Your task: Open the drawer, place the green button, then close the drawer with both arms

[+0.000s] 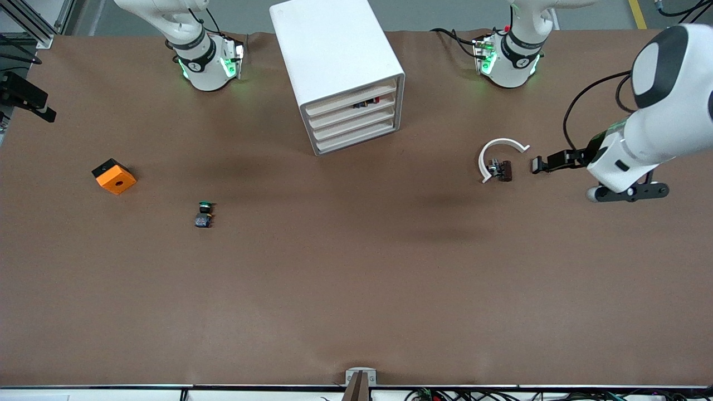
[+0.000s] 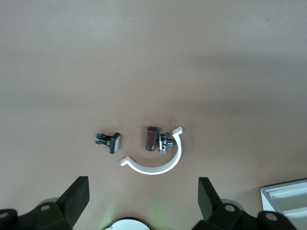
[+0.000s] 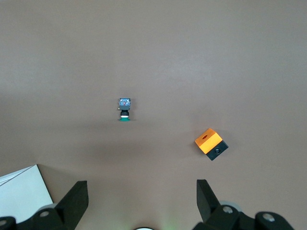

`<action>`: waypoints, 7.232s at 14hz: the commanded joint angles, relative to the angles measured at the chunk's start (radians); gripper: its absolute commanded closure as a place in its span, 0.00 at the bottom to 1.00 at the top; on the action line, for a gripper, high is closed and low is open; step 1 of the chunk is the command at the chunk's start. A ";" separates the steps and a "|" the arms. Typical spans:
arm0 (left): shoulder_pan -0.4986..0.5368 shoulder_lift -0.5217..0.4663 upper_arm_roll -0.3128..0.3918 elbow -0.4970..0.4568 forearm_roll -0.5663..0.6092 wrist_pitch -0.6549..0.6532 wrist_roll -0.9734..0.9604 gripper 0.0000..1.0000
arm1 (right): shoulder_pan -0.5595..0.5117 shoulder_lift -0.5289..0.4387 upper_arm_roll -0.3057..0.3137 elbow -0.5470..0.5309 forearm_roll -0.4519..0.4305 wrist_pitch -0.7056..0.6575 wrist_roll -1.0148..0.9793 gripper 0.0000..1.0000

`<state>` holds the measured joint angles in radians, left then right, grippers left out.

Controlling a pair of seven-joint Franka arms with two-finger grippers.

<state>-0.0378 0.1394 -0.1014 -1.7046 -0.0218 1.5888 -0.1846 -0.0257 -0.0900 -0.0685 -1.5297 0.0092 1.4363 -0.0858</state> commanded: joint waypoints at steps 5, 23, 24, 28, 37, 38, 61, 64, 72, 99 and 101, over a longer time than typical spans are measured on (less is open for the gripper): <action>-0.117 0.141 -0.008 0.014 -0.056 0.020 -0.168 0.00 | 0.000 0.051 -0.001 0.017 -0.006 -0.002 -0.009 0.00; -0.289 0.489 -0.089 0.187 -0.159 0.079 -1.289 0.00 | -0.013 0.274 -0.005 0.019 0.005 0.165 0.018 0.00; -0.289 0.508 -0.089 0.189 -0.199 0.079 -1.352 0.00 | -0.010 0.280 -0.005 0.013 0.005 0.183 0.035 0.00; -0.290 0.569 -0.090 0.204 -0.312 0.071 -1.435 0.00 | 0.006 0.277 -0.002 -0.118 0.038 0.337 0.113 0.00; -0.294 0.700 -0.130 0.200 -0.446 -0.183 -1.671 0.00 | 0.072 0.280 -0.001 -0.372 0.038 0.742 0.202 0.00; -0.292 0.704 -0.138 0.195 -0.458 -0.187 -1.688 0.00 | 0.072 0.282 -0.001 -0.394 0.040 0.777 0.201 0.00; -0.281 0.848 -0.139 0.174 -0.722 -0.271 -1.995 0.00 | 0.182 0.481 -0.002 -0.619 0.034 1.148 0.337 0.00; -0.289 0.847 -0.139 0.175 -0.740 -0.282 -1.997 0.04 | 0.182 0.503 -0.002 -0.662 0.032 1.236 0.336 0.00; -0.323 0.848 -0.139 0.181 -0.836 -0.280 -2.003 0.17 | 0.182 0.529 -0.002 -0.667 0.032 1.233 0.337 0.00; -0.395 0.876 -0.133 0.180 -0.820 -0.268 -2.020 0.87 | 0.181 0.510 -0.002 -0.650 0.035 1.130 0.409 1.00; -0.395 0.878 -0.129 0.180 -0.819 -0.268 -2.017 0.89 | 0.181 0.509 -0.002 -0.641 0.035 1.115 0.409 1.00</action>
<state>-0.4304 1.0149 -0.2364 -1.5394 -0.8394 1.3297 -2.1799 0.1509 0.4447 -0.0666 -2.1739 0.0371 2.5852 0.3093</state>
